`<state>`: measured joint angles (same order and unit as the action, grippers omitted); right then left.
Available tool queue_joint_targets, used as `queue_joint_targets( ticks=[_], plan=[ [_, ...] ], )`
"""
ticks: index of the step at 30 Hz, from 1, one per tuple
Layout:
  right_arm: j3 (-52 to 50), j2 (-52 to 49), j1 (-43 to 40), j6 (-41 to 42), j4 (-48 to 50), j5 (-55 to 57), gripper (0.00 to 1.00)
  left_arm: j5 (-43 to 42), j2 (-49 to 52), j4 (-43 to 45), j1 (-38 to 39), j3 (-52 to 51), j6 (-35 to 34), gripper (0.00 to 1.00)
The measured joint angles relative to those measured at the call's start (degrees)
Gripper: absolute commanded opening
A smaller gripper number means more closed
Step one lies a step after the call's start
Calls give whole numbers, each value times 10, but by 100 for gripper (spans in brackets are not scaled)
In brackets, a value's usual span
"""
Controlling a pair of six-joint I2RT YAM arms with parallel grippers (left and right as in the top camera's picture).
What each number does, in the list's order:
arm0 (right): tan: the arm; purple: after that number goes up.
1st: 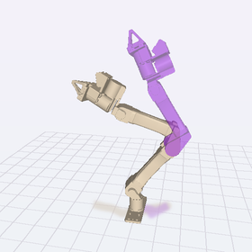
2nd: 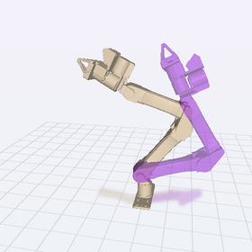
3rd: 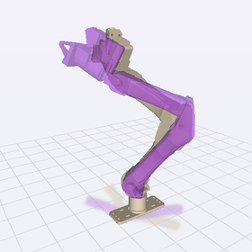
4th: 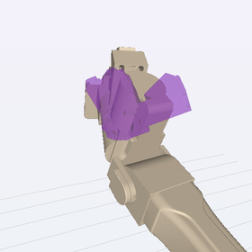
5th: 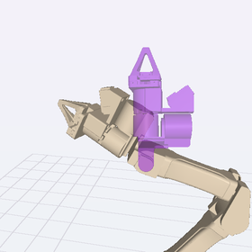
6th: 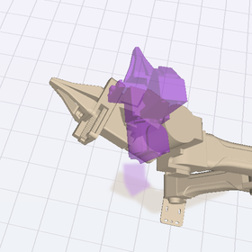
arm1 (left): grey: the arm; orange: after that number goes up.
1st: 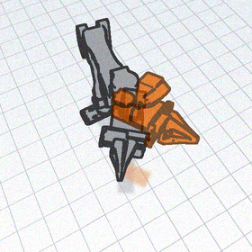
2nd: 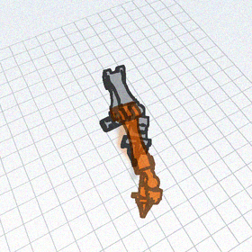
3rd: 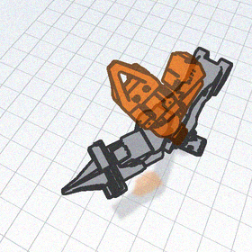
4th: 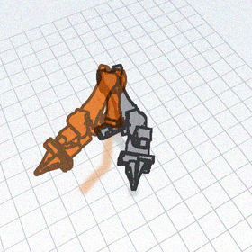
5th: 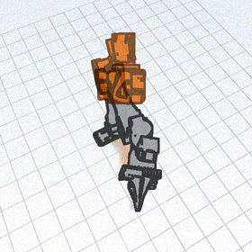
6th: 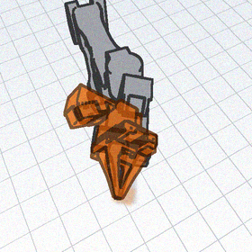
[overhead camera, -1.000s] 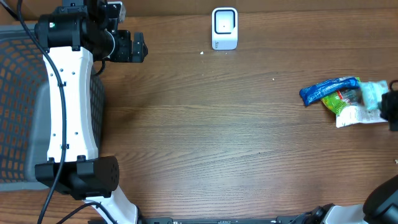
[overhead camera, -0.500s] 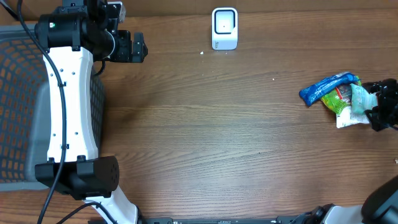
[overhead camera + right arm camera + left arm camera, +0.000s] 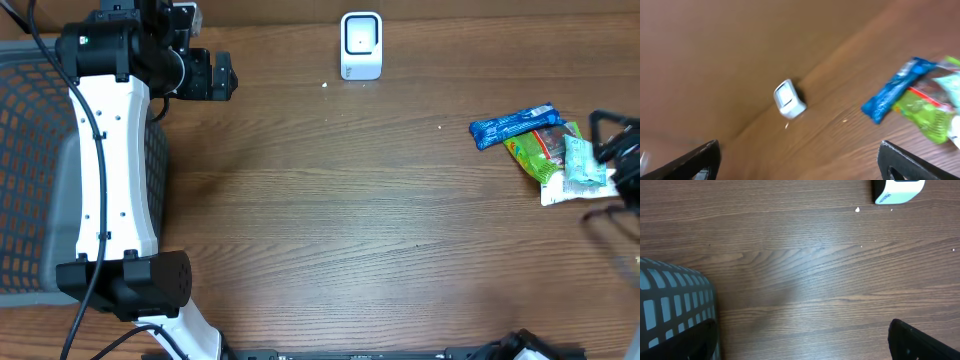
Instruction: Scan the item barcode
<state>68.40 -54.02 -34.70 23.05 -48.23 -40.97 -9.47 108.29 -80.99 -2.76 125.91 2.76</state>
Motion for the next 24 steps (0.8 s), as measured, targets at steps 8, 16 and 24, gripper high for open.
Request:
queue_joint_targets(
  ticks=[8,16,24],
  plan=[
    [2,130,105,-130,-161,-29,100,0,0,0,0,0,0,100],
    [2,131,127,-164,-235,-16,100,0,0,0,0,0,0,100],
    [2,130,127,-214,-224,104,100,0,0,0,0,0,0,100]
  ],
)
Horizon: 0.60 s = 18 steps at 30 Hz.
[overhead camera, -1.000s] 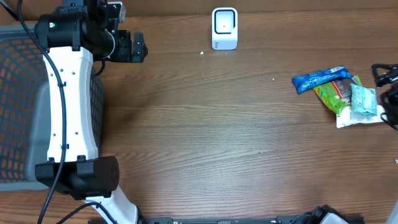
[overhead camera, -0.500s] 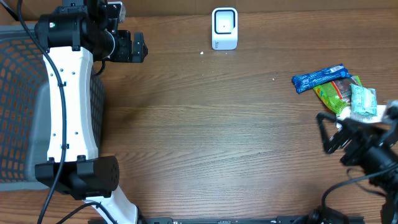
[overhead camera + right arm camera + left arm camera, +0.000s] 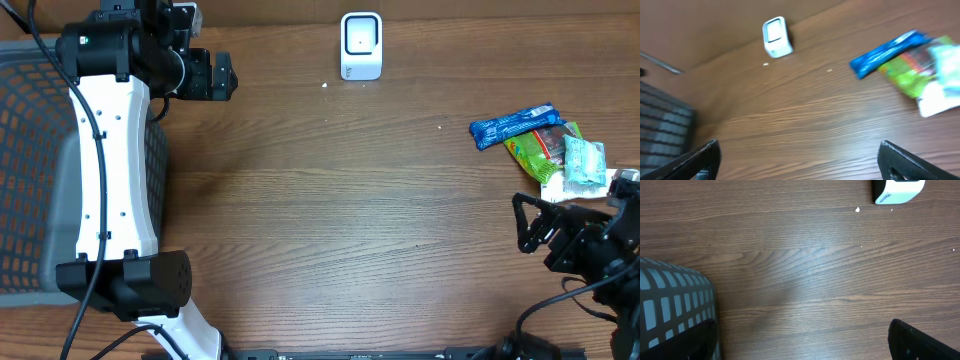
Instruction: Scan the item barcode
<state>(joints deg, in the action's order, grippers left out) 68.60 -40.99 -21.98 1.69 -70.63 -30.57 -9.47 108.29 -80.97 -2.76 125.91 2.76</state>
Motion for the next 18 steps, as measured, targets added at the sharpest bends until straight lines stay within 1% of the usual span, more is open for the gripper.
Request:
queue_joint_targets(
  ticks=[4,7,9,13,14,18],
  plan=[
    [-5,-1,0,-45,7,26,100,0,0,0,0,0,0,100],
    [-23,-1,0,-61,39,30,100,0,0,0,0,0,0,99],
    [-44,0,0,-66,78,27,100,0,0,0,0,0,0,99],
    [-124,18,26,-70,192,23,100,0,0,0,0,0,0,100],
    [-162,32,46,-71,246,25,100,0,0,0,0,0,0,100],
    [-293,91,136,-75,403,48,100,0,0,0,0,0,0,99]
  ],
)
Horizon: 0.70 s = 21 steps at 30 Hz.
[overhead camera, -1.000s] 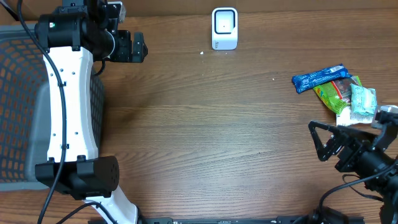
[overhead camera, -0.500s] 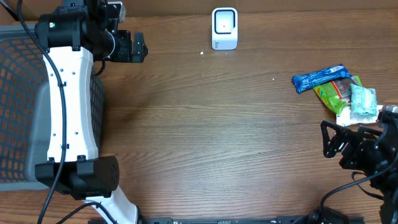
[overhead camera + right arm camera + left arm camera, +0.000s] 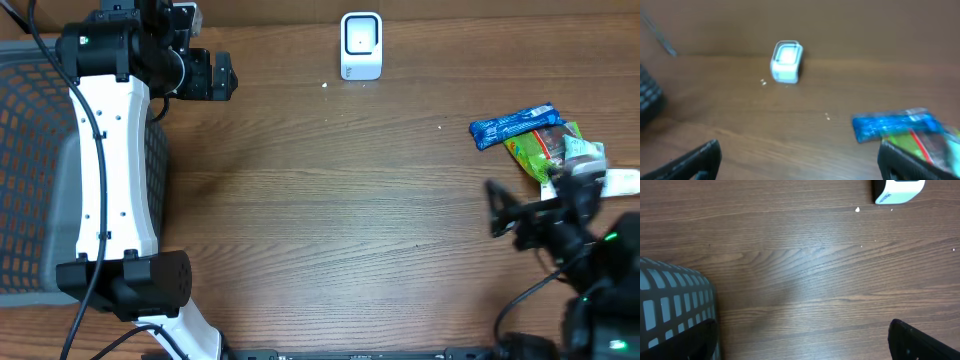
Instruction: Scan the item barcode
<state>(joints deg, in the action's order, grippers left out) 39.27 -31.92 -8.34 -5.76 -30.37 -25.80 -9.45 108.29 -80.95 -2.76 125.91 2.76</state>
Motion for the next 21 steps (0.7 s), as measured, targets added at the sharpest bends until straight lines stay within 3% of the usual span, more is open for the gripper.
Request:
queue_joint_targets(
  ticks=[5,11,16,21],
  plan=[
    [-161,100,95,-1,154,54,100,0,0,0,0,0,0,100],
    [-305,213,137,32,218,132,100,0,0,0,0,0,0,100],
    [-376,278,137,47,246,173,100,0,0,0,0,0,0,100],
    [-382,309,137,52,259,191,100,0,0,0,0,0,0,100]
  ],
)
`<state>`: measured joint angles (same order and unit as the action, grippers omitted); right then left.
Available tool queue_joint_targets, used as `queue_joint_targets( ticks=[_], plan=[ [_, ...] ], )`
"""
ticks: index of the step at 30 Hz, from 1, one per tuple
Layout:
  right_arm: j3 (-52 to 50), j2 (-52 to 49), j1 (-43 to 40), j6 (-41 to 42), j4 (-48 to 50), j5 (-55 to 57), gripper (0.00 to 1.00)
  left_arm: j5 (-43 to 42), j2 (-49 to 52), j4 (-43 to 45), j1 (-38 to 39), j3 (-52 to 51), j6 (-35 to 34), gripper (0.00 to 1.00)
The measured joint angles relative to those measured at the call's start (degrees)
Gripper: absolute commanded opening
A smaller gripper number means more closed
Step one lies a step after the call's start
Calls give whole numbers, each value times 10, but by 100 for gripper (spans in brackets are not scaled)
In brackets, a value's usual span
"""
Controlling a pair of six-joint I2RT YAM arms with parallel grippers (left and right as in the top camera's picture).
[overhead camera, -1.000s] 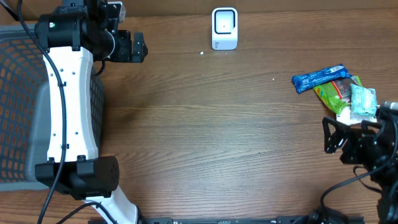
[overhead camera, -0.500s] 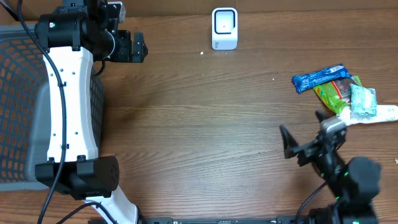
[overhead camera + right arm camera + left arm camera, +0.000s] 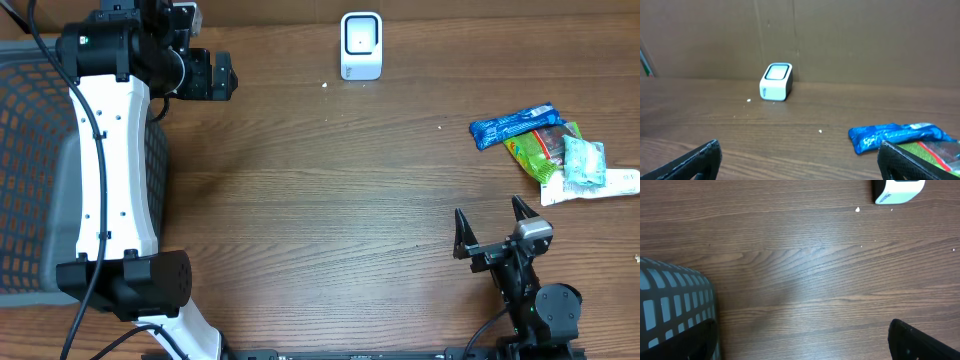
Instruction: Scan the item barcode
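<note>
A white barcode scanner (image 3: 361, 44) stands at the back of the table, also in the left wrist view (image 3: 898, 190) and the right wrist view (image 3: 776, 81). At the right lie snack packets: a blue one (image 3: 513, 125) (image 3: 895, 137), a green one (image 3: 540, 148) and a pale one (image 3: 583, 163). My right gripper (image 3: 490, 224) (image 3: 800, 162) is open and empty, low near the front edge, in front and to the left of the packets, facing the back. My left gripper (image 3: 215, 75) (image 3: 802, 340) is open and empty at the back left.
A grey mesh basket (image 3: 30, 170) fills the left side under the left arm; its corner shows in the left wrist view (image 3: 670, 305). A brown wall runs behind the scanner. Small white crumbs lie on the wood near the scanner.
My right gripper has moved from just in front of the packets to a spot nearer the front edge and further left. It now looks level across the table. The left arm has not moved.
My right arm was at the far right edge beside the packets. It then stood at the right front, then close in front of the packets, and now near the front edge facing the scanner. It stayed open throughout. The packets and left arm kept their places.
</note>
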<state>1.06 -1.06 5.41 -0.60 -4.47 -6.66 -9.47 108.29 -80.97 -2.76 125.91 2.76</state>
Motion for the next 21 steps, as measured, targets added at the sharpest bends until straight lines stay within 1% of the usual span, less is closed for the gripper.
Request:
queue_joint_targets(
  ticks=[21],
  plan=[
    [0,3,0,4,0,10,100,0,0,0,0,0,0,100]
  ],
)
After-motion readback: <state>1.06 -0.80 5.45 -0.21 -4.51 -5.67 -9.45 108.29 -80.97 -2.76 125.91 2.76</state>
